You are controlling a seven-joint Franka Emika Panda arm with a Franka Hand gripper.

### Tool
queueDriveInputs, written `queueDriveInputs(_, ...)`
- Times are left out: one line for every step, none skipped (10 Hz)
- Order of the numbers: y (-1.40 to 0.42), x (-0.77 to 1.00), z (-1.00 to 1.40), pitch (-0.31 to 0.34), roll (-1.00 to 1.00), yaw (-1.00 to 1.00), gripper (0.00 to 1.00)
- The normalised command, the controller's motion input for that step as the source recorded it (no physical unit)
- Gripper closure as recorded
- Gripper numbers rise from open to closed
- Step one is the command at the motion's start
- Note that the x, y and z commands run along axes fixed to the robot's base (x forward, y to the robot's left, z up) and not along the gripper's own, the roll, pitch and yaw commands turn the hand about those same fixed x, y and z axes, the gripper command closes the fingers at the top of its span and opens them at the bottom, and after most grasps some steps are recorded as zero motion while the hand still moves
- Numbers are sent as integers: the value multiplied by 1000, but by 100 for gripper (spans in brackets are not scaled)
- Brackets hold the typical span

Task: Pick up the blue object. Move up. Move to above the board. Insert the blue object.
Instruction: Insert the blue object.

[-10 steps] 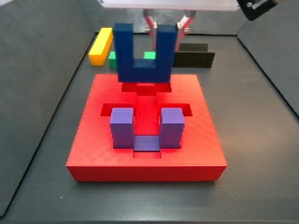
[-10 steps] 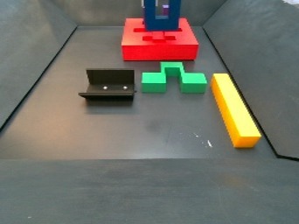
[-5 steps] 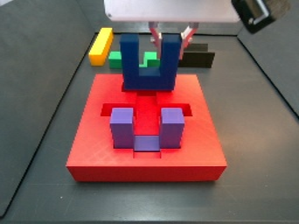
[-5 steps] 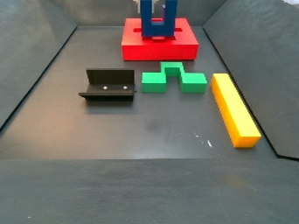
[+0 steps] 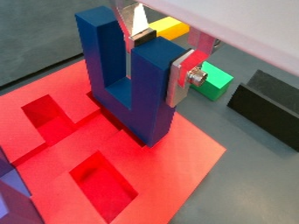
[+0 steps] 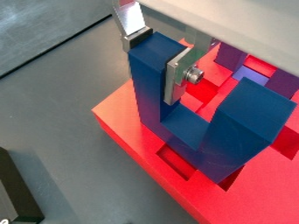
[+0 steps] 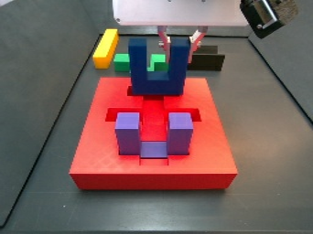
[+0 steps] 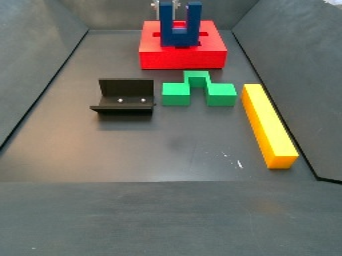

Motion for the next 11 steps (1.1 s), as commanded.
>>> queueDriveInputs(0, -271, -89, -89, 0, 0, 100)
queueDriveInputs(-40, -129, -97, -74, 0, 0, 100)
queueDriveInputs(-46, -77, -83, -84, 0, 0, 100)
queueDriveInputs(-26, 0, -91, -90, 0, 0, 100)
queueDriveInputs(0, 200, -74, -71, -17, 0, 100)
queueDriveInputs(-20, 169, -74, -53, -1, 0, 100)
queueDriveInputs(-89, 46, 0, -31, 0, 9, 100)
queueDriveInputs(-46, 23, -37, -46, 0, 9, 100)
queueDriveInputs(-80, 0, -9, -47, 0, 54, 100)
queueDriveInputs(-129, 74, 0, -34, -20, 74, 100)
queueDriveInputs(0, 100, -37, -36, -30, 29, 100)
